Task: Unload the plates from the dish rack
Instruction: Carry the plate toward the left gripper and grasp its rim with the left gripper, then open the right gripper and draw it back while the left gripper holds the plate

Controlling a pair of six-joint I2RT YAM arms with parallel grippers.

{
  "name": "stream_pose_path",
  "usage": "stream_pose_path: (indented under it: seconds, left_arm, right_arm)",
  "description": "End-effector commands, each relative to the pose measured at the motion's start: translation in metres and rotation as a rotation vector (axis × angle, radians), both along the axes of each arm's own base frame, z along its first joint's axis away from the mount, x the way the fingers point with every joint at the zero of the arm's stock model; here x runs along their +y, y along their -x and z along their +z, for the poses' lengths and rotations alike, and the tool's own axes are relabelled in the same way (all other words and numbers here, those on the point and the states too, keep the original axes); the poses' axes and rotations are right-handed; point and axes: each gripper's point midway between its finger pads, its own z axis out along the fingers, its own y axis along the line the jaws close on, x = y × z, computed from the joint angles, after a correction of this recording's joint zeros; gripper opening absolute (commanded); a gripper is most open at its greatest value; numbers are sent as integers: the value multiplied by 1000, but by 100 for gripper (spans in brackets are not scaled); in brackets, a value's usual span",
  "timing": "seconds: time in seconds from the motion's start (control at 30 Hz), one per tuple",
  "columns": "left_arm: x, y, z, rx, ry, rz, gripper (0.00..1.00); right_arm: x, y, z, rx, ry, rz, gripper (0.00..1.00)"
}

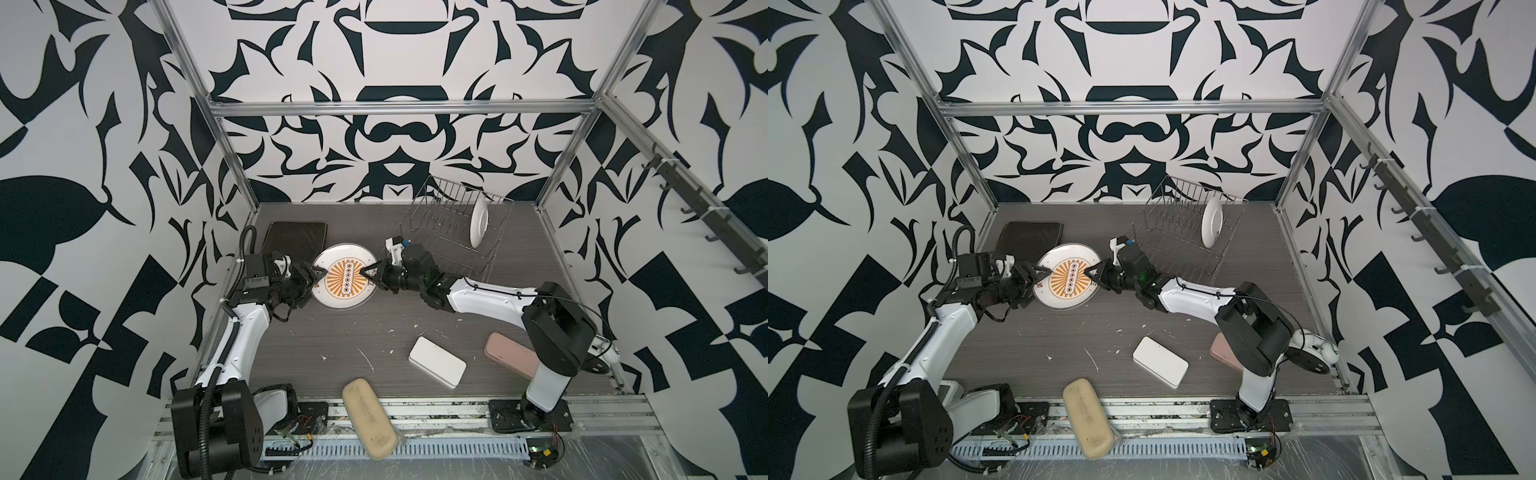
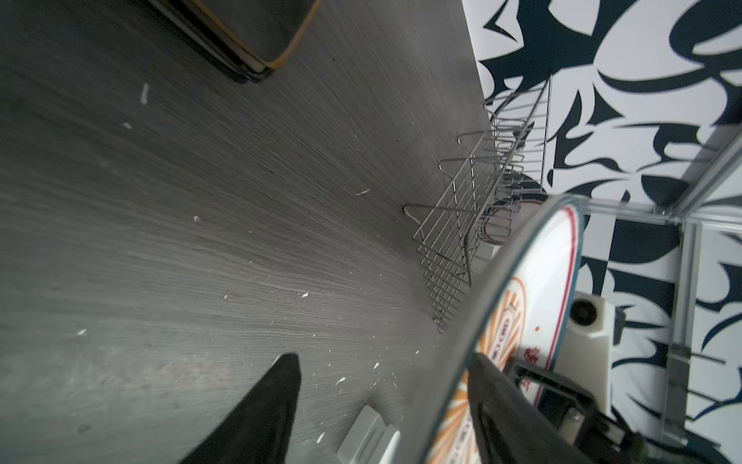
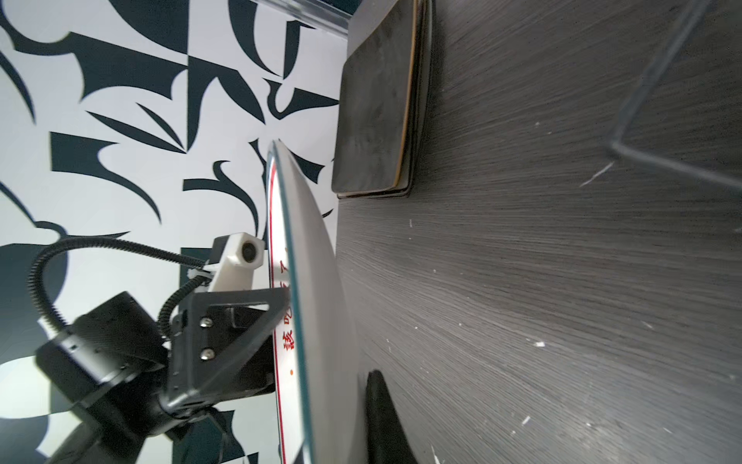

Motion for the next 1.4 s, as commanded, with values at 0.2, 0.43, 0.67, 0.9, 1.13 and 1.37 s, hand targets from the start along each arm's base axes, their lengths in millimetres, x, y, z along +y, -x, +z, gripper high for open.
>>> stream_pose_path:
  seconds: [0.2,0.43,0.67,0.9,1.13,1.37]
  left_arm:
    - [-7,-1,18,-72,68,-12,28]
    - [2,-7,37,-119,52,36,0]
    - [16,-18,67,-193,83,104,0]
    - [35,-32,87,-250,2,175,0]
    - [50,-50,73,-230,-75,216,0]
    - [53,-65,56,-218,-128,297,0]
  right_arm:
    - [15,0,57,-63,-227,71,0]
    - [13,-3,67,-56,-299,84,33]
    - [0,-8,70,-58,-324,39,74]
    - [-21,-15,69,-66,-279,-13,83]
    - [-50,-16,71,-111,-186,-65,84]
    - [-78,-16,79,-167,-79,-111,85]
